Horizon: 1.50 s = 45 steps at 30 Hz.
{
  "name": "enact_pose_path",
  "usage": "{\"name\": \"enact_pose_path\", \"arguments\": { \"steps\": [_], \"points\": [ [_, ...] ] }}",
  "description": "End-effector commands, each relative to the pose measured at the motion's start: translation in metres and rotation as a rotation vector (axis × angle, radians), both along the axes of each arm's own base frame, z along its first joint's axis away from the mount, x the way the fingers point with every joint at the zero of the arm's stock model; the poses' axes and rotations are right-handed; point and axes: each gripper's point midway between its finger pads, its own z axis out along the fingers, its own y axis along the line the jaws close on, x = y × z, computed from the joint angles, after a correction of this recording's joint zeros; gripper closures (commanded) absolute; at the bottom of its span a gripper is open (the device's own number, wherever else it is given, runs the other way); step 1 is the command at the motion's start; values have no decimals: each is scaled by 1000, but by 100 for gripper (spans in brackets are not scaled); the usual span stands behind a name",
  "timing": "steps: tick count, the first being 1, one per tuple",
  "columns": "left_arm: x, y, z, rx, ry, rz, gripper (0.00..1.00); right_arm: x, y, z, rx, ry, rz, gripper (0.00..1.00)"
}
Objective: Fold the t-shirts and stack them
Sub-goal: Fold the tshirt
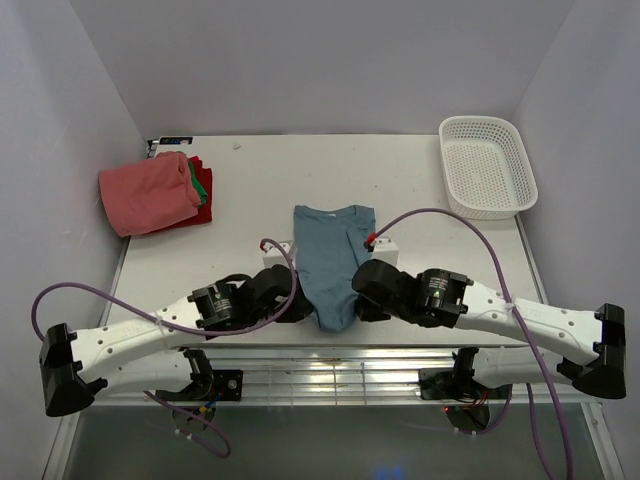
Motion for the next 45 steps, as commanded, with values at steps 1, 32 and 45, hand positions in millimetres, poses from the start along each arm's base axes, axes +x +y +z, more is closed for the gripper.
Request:
{"name": "enact_pose_path", "arguments": {
  "steps": [1, 32, 45],
  "points": [
    [24, 6, 42, -2, -130, 76, 100, 31, -11, 34, -54, -158, -92, 92],
    [198, -5, 24, 61, -357, 239, 100, 210, -23, 3, -210, -336, -160, 92],
    [264, 0, -5, 103, -309, 268, 100, 276, -21, -15, -245, -305, -148, 92]
  ]
}}
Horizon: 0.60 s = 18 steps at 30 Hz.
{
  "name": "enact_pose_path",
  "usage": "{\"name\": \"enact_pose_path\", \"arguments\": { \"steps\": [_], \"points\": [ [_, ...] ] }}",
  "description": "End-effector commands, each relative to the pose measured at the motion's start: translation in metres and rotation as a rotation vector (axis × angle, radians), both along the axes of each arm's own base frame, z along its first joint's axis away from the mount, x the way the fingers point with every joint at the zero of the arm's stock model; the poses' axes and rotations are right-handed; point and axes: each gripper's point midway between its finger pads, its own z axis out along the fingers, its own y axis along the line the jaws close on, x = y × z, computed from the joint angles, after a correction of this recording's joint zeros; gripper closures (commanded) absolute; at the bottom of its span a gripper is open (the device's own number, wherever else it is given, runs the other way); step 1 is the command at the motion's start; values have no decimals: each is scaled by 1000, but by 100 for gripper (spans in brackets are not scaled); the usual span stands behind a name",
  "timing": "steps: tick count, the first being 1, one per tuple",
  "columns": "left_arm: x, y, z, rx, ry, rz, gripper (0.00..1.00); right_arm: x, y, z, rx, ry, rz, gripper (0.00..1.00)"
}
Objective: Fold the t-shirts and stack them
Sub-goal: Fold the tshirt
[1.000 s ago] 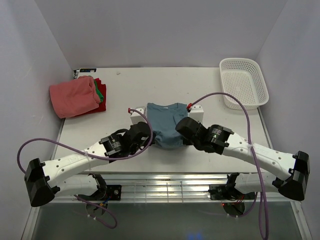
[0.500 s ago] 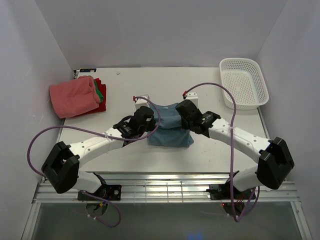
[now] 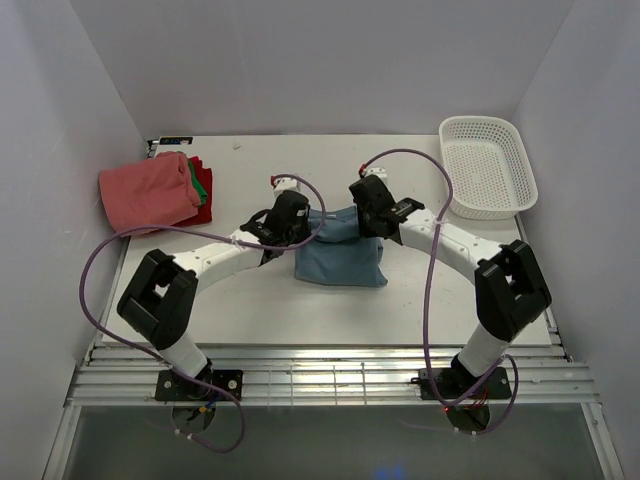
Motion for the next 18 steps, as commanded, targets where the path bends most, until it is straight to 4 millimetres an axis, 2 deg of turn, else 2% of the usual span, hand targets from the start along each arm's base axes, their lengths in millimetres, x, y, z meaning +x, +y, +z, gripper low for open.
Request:
{"name": "enact_pose_path", "arguments": {
  "steps": [1, 2, 3, 4, 6, 7, 9, 10, 12, 13, 15, 16, 17, 18],
  "points": [
    [34, -5, 21, -32, -61, 4, 100, 38, 12, 16, 35, -56, 22, 92],
    [42, -2, 21, -31, -62, 12, 100, 46, 9, 16, 31, -57, 20, 92],
    [51, -4, 21, -30, -67, 12, 100, 55, 13, 25, 45, -75, 21, 92],
    [56, -3, 21, -29, -70, 12, 100, 61, 15, 17, 40, -60, 26, 92],
    [71, -2, 26, -24, -84, 15, 100, 74, 14, 17, 35, -62, 27, 92],
    [78, 2, 14, -10, -64, 22, 100, 82, 17, 16, 40, -59, 31, 92],
    [87, 0, 9, -1, -58, 5, 99, 91, 15, 13, 41, -55, 34, 92],
    [94, 0, 5, 9, -56, 11, 91, 96, 19, 9, 47, -46, 40, 84],
    [104, 12, 4, 50, -66, 73, 64, 104, 15, 6, 43, -42, 28, 65],
    [111, 15, 12, 61, -87, 100, 52, 109, 12, 4, 33, -45, 12, 56],
    [120, 25, 30, 83, -129, 156, 45, 116, 8, 15, 34, -75, -11, 54],
    [125, 35, 41, 112, -165, 194, 43, 118, 3, 33, 33, -118, -33, 51],
    [129, 37, 67, 100, -221, 210, 40, 118, 0, 41, 31, -140, -38, 50],
    [130, 41, 81, 101, -251, 224, 39, 122, 0, 55, 51, -193, -42, 49]
  ]
}}
